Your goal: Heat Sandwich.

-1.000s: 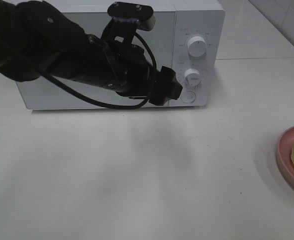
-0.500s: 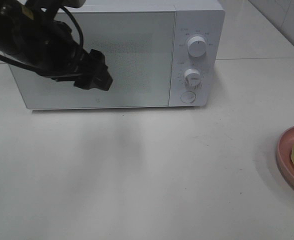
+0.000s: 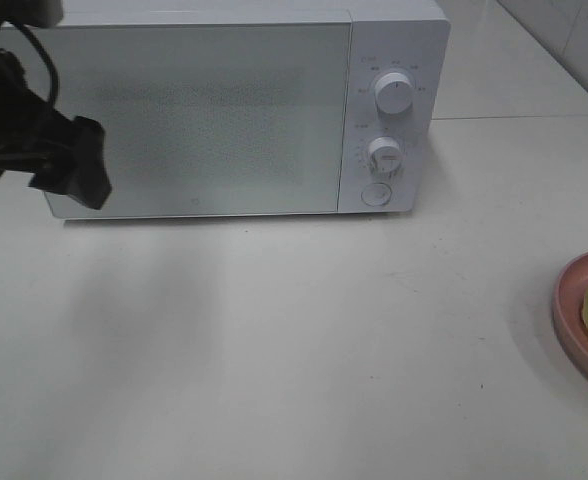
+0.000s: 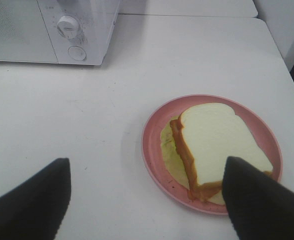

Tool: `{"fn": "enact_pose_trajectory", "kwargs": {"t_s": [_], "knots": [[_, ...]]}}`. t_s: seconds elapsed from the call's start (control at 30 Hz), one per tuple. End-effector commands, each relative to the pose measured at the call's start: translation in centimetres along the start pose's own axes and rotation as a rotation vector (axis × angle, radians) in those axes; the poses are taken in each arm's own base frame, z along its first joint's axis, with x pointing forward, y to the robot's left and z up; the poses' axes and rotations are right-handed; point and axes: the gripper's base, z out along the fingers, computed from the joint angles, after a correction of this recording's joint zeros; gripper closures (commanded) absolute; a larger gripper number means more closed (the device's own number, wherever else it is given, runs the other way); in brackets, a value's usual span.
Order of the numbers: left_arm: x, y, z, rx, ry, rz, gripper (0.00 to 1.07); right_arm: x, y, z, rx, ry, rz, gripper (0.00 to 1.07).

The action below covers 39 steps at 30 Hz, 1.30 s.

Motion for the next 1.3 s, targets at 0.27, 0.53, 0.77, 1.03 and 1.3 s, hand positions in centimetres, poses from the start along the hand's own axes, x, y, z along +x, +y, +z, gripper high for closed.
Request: {"fn": "enact_pose_trajectory", "kwargs": {"t_s": [0.27, 0.53, 0.77, 1.03, 1.3], "knots": [[4.3, 6.7, -2.5, -0.060, 0.041, -0.248, 0.18, 0.1, -0.1, -0.3, 0.004, -0.041, -0.002, 0.32], [10.0, 7.0, -4.3, -0.075, 0.031, -0.363, 0.18, 0.1, -0.1, -0.3, 0.004, -0.041, -0.002, 0.32], [14.9, 5.2, -6.6, -0.076, 0.001, -0.424, 0.18, 0.1, -0.1, -0.3, 0.004, -0.041, -0.002, 0.32], [20.2, 3.2, -9.2, -0.098, -0.135, -0.395, 0.18, 0.1, -0.1, -0.3, 0.004, -0.041, -0.002, 0.32], [22.6, 2.3, -9.9, -0.115, -0.296, -0.300, 0.18, 0.1, -0.1, -0.3, 0.004, -0.041, -0.002, 0.32]]}}
